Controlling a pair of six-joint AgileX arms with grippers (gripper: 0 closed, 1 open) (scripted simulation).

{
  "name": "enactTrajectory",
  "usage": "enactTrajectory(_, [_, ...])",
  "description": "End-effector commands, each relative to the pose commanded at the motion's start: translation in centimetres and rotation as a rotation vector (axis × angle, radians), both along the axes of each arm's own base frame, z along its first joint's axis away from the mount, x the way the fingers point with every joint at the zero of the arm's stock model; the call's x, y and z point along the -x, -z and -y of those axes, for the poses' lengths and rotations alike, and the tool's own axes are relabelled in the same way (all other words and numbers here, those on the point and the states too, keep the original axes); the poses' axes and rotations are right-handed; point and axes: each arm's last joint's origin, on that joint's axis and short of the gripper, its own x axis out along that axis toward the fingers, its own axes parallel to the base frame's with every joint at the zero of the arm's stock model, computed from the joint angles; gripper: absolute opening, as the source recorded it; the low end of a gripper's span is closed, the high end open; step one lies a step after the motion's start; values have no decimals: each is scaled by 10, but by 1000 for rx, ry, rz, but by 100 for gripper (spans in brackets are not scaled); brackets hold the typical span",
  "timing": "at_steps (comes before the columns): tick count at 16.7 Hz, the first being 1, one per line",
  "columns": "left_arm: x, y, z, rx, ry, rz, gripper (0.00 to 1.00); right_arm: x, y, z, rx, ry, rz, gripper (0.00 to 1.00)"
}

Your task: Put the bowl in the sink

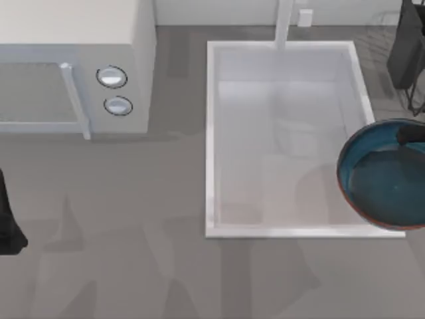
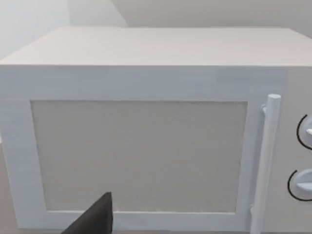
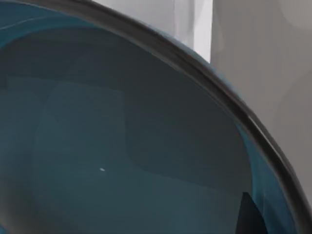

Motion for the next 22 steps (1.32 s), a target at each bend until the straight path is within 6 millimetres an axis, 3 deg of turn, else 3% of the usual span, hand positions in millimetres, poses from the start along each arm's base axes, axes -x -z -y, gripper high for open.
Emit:
enactTrajectory(6, [0, 0, 0, 0, 0, 0, 100, -24, 18, -23, 42, -76, 198, 0])
enactTrajectory(13, [0, 0, 0, 0, 0, 0, 100, -52, 66, -70, 108, -170, 610, 0])
enactTrajectory(17, [0, 0, 0, 0, 0, 0, 100, -52, 86, -96, 104, -168, 915, 0])
enactTrajectory(22, [0, 0, 0, 0, 0, 0, 100, -34, 83, -113, 55, -86, 1255, 0])
